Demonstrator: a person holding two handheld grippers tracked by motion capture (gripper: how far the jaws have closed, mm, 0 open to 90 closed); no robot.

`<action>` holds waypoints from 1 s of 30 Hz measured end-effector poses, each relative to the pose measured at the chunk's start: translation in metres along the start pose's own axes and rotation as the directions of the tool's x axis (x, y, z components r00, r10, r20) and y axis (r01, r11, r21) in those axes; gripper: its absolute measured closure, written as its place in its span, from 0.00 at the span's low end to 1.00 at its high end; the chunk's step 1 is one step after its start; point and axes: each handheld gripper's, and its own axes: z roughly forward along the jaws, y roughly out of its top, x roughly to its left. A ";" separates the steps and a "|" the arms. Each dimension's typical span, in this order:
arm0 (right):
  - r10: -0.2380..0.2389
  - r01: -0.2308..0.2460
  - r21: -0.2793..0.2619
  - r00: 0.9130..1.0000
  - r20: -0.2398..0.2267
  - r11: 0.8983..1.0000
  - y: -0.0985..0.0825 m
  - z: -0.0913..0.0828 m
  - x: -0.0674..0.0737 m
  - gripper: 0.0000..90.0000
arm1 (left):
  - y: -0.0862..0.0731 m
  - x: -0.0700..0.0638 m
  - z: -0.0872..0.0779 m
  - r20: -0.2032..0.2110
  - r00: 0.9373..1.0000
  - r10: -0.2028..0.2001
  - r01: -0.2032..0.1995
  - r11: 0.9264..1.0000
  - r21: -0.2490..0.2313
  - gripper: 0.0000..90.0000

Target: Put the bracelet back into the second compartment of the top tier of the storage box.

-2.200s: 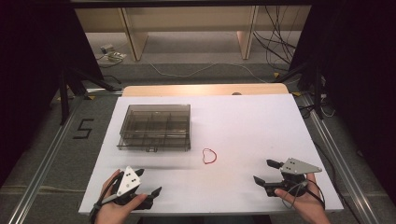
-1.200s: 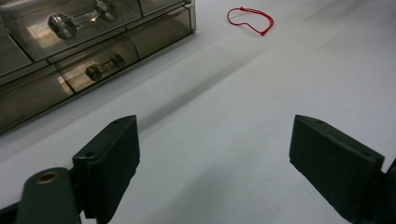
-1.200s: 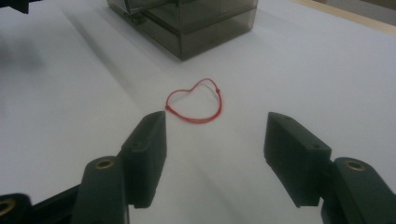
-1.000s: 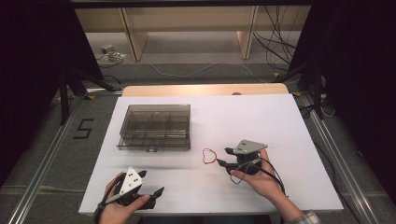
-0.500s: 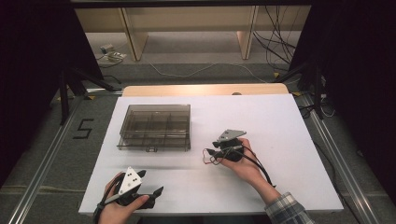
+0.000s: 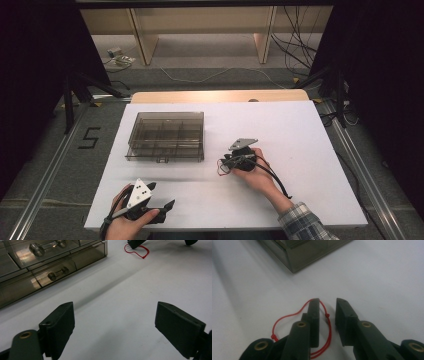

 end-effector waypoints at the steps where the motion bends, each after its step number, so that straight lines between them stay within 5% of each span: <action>1: -0.001 0.001 0.000 1.000 0.002 1.000 0.000 0.000 0.000 0.87 | 0.000 0.000 0.000 0.000 1.000 0.001 -0.001 1.000 0.000 0.18; 7: 0.010 -0.010 -0.010 1.000 0.009 1.000 0.000 0.002 0.000 0.97 | 0.000 0.001 0.000 0.001 1.000 0.002 -0.002 1.000 0.005 0.18; 30: 0.011 -0.011 -0.117 1.000 0.000 0.993 0.008 -0.028 0.009 0.98 | -0.001 0.000 0.001 -0.007 1.000 0.000 0.000 1.000 -0.006 0.18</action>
